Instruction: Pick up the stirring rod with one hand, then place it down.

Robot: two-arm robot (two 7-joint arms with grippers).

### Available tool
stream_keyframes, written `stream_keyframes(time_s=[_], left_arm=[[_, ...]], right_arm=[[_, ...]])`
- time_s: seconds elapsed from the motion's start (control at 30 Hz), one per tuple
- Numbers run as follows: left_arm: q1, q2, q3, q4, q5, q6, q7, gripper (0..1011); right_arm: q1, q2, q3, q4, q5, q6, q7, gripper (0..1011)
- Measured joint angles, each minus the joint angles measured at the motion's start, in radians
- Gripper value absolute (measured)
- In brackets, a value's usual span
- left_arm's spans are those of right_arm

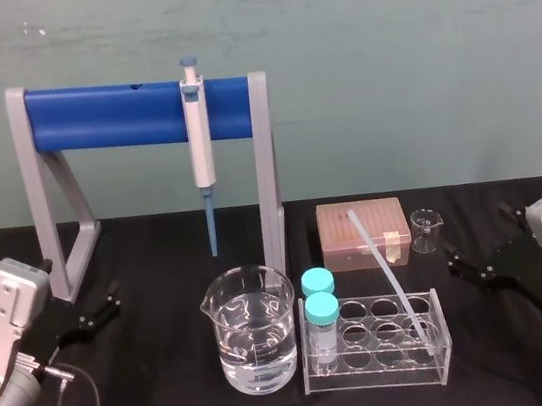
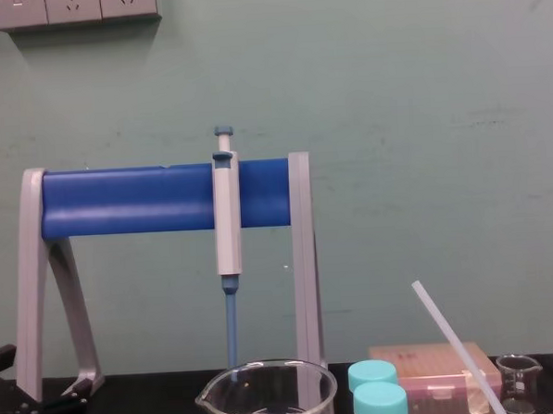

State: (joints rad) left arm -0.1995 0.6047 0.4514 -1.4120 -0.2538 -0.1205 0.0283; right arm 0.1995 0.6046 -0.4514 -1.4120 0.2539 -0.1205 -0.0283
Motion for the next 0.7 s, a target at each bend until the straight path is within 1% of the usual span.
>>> stream_keyframes(time_s=[0.7], left_arm=[[0.000,0.000,0.000,0.000,0.000,0.000,0.000,1000]], right_arm=[[0.000,0.000,0.000,0.000,0.000,0.000,0.000,1003]])
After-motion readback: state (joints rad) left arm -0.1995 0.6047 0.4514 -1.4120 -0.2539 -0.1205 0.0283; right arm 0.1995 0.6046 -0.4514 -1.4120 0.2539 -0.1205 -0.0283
